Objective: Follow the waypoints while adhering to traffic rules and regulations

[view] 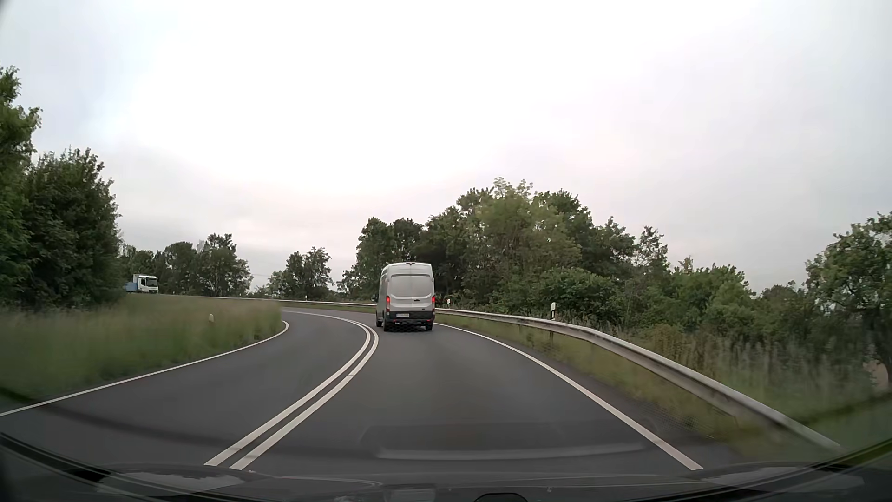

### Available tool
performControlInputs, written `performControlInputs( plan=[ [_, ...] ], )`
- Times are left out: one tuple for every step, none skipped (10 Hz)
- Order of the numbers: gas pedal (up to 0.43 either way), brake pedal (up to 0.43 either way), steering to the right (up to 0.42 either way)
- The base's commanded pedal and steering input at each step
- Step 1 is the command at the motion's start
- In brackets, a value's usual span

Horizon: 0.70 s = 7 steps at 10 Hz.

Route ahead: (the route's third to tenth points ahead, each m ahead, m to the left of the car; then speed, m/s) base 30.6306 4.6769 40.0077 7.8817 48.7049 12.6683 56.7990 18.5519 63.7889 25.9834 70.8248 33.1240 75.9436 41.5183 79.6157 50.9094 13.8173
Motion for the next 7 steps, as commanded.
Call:
performControlInputs(
  plan=[
    [0.260, 0.000, -0.009],
    [0.260, 0.000, -0.013],
    [0.260, 0.000, -0.019],
    [0.260, 0.000, -0.026],
    [0.248, 0.000, -0.033],
    [0.248, 0.000, -0.037],
    [0.240, 0.000, -0.043]
  ],
)
